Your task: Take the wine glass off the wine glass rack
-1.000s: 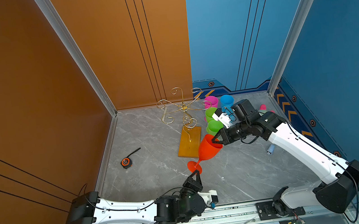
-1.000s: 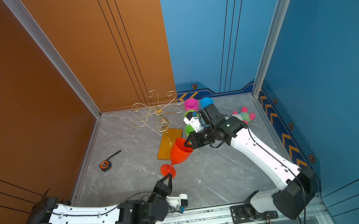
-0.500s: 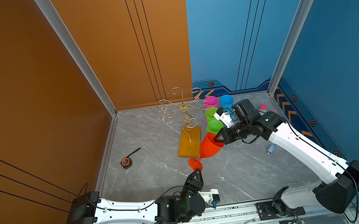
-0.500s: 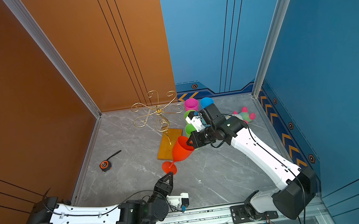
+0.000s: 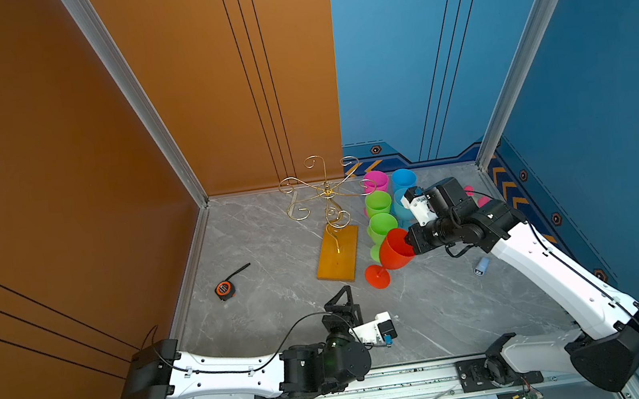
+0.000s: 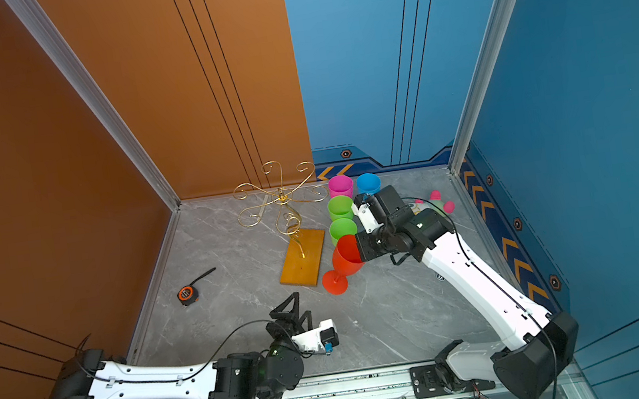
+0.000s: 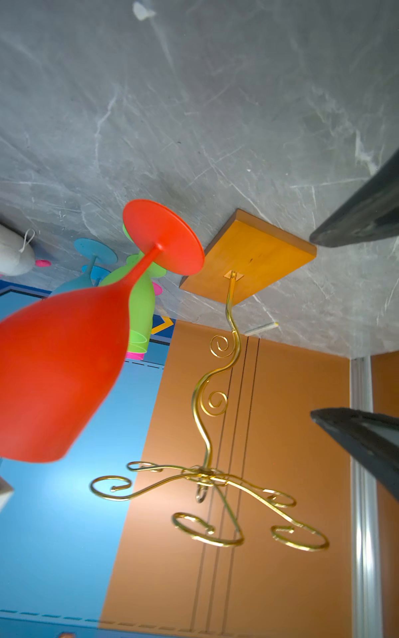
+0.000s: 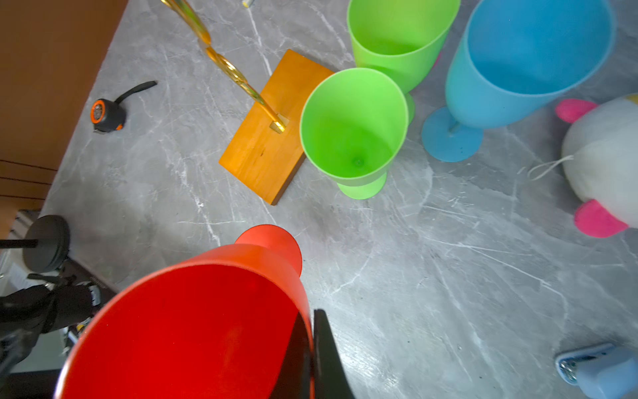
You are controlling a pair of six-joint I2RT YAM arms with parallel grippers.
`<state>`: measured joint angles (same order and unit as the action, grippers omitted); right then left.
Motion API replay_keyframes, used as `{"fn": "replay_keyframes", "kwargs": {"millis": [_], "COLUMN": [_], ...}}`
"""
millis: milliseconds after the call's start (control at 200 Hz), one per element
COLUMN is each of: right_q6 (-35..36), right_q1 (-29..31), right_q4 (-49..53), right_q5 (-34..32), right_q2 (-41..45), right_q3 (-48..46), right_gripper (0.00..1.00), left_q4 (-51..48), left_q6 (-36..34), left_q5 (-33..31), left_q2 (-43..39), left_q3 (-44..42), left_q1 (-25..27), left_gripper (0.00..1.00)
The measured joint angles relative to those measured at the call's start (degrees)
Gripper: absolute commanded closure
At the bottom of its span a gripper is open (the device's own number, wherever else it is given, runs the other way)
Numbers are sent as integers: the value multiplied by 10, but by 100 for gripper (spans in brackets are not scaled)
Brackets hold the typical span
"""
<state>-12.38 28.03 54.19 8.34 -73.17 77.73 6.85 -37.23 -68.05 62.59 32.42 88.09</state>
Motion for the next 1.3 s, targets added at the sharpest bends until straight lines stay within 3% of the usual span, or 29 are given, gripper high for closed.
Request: {"fn": "replay_keyframes", "kwargs": {"millis": [65,325,576,901,1301], "right_q6": [4,11,15,15,15], "right_q1": [-8,-48,-75,-93,-97], "right_q4": [5,13,-5,-49,-75], "right_q5": [-27,-135,-183,-191,-189], "right_q2": [2,-1,-56,-134,-204], "right_q3": [-6,-21,-21,-3,42], "right_gripper": [99,100,100,100,100], "left_q4": [-8,-118,-206,-272,-278], "left_q6": [45,250,367,424,444], "left_q5": [-5,-2,28,68,123], "left_q2": [-9,-93,-207,-313,-286], "left_q3": [1,7,0,-31,-36], "left_q1": [-10,-98,-203,-297,-346], "left_gripper": [8,0,2,2,2]}}
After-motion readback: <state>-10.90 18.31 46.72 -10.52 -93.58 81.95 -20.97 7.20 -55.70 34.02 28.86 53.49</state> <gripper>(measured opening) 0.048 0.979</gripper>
